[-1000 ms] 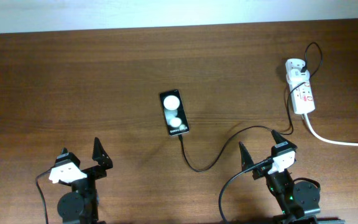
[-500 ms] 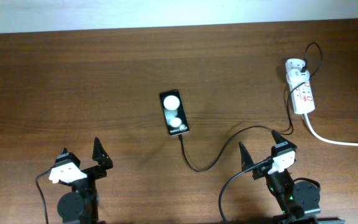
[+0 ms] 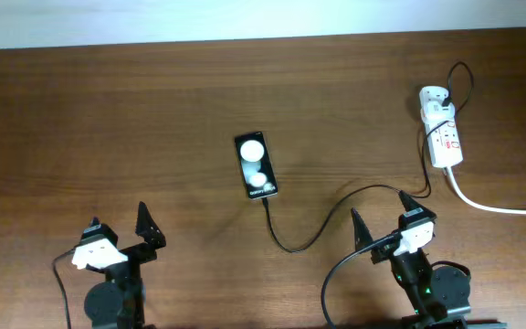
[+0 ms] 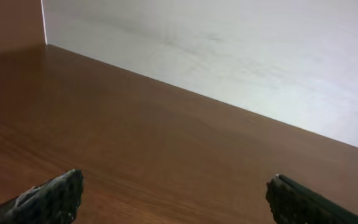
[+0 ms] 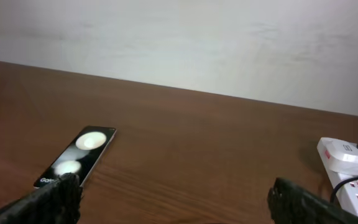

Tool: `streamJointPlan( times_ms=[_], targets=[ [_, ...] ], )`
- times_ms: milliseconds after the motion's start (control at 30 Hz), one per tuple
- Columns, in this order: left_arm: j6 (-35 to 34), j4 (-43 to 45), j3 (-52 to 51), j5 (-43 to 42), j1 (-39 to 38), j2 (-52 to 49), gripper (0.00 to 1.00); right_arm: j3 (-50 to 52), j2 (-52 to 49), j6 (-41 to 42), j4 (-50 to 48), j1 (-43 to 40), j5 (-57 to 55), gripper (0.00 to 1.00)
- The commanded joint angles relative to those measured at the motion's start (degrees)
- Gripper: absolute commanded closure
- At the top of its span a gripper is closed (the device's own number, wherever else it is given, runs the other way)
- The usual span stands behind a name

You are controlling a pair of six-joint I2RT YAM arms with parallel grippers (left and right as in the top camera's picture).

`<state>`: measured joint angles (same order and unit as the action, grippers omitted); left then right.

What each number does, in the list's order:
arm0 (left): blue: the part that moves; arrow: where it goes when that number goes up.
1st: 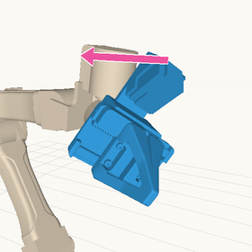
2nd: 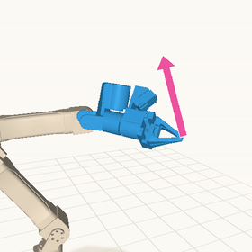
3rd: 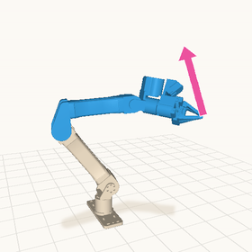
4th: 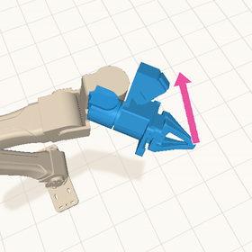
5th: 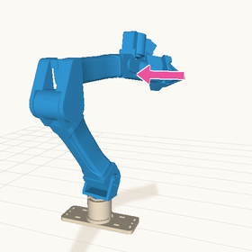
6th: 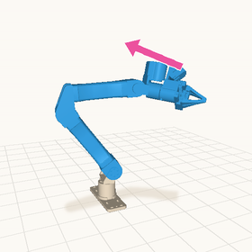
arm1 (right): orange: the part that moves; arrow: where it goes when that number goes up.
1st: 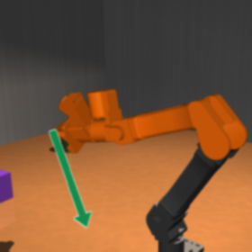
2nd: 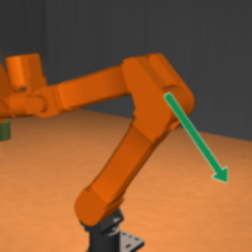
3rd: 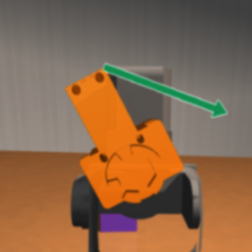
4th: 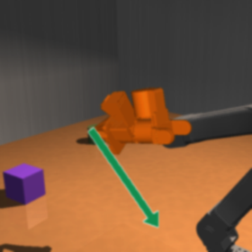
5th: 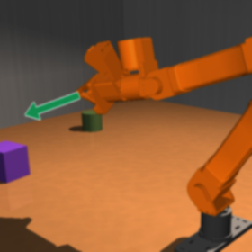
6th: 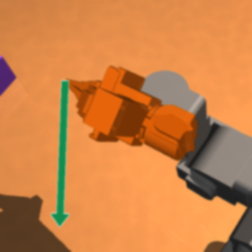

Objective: Plug charger to phone and switch on socket

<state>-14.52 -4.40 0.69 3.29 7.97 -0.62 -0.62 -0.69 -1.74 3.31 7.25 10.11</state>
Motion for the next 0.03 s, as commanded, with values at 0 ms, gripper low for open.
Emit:
streamJointPlan(
  times_ms=[0],
  targets=[
    [0.72,-0.2,-0.15,0.63,0.35,0.33,0.01,0.31,0.5,0.31,0.37,0.24,-0.48,0.01]
  ],
)
